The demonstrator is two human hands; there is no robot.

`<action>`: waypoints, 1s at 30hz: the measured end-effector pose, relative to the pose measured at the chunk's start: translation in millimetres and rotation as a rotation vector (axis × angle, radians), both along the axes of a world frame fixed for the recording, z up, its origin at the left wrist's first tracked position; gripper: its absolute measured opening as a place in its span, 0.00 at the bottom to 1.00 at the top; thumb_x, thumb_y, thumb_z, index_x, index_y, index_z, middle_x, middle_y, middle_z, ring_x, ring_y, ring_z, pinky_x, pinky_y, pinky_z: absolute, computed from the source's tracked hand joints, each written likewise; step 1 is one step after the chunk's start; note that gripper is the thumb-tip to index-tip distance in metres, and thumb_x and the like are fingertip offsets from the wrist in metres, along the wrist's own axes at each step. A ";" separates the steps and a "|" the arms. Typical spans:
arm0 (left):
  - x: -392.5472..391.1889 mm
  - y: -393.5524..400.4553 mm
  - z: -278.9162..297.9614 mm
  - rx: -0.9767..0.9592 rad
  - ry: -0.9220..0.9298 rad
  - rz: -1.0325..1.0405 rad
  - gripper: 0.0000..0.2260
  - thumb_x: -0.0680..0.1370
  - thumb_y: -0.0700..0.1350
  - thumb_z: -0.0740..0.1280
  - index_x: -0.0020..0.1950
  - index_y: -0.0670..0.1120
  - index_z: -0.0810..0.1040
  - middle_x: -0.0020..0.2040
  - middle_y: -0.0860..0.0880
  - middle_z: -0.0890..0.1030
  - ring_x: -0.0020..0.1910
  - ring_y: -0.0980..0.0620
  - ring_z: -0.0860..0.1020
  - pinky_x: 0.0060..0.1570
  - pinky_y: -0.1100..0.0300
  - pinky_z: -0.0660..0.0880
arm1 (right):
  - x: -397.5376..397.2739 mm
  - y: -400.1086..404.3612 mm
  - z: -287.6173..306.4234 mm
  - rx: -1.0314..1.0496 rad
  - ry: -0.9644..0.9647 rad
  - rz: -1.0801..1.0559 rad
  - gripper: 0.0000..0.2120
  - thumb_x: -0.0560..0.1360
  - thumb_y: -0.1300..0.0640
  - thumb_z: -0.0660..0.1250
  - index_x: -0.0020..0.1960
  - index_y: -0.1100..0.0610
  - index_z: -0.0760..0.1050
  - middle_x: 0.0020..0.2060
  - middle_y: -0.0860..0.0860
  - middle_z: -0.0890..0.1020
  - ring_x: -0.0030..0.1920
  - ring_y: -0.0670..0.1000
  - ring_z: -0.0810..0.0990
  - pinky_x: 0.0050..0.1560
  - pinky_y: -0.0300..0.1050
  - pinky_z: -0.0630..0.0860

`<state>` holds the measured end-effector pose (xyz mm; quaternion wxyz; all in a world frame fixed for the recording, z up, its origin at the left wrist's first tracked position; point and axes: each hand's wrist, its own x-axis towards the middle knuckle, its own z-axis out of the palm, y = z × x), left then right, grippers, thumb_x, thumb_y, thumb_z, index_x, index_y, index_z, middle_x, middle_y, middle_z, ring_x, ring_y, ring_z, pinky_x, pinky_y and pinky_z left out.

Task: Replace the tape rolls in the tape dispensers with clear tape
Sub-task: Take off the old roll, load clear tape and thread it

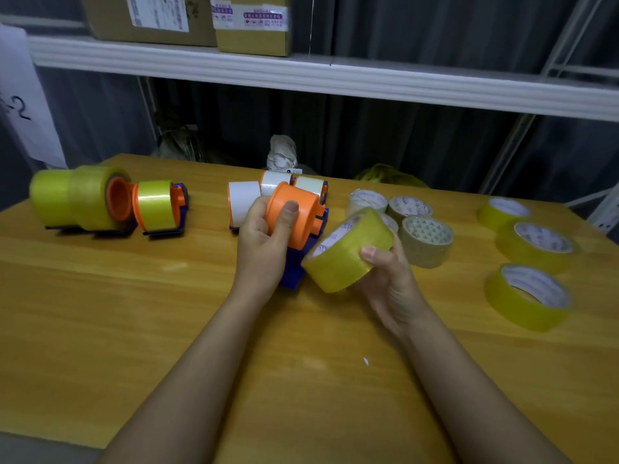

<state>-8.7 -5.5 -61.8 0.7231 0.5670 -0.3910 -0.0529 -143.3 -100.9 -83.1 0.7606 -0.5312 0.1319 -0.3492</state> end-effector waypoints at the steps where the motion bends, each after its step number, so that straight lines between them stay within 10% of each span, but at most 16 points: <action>1: -1.2 -0.2 0.0 -0.002 -0.003 -0.019 0.05 0.81 0.45 0.60 0.45 0.50 0.72 0.35 0.62 0.78 0.35 0.65 0.75 0.36 0.72 0.71 | 0.0 1.4 -0.3 -0.005 -0.010 -0.024 0.37 0.56 0.52 0.73 0.65 0.53 0.69 0.52 0.52 0.78 0.50 0.49 0.81 0.45 0.49 0.80; 30: -14.7 -5.5 -12.3 0.106 -0.137 -0.211 0.10 0.77 0.56 0.60 0.49 0.52 0.74 0.38 0.59 0.77 0.37 0.59 0.75 0.37 0.60 0.73 | -1.7 0.2 -1.2 0.000 0.059 -0.109 0.37 0.61 0.46 0.72 0.68 0.53 0.69 0.63 0.59 0.75 0.61 0.61 0.77 0.58 0.69 0.74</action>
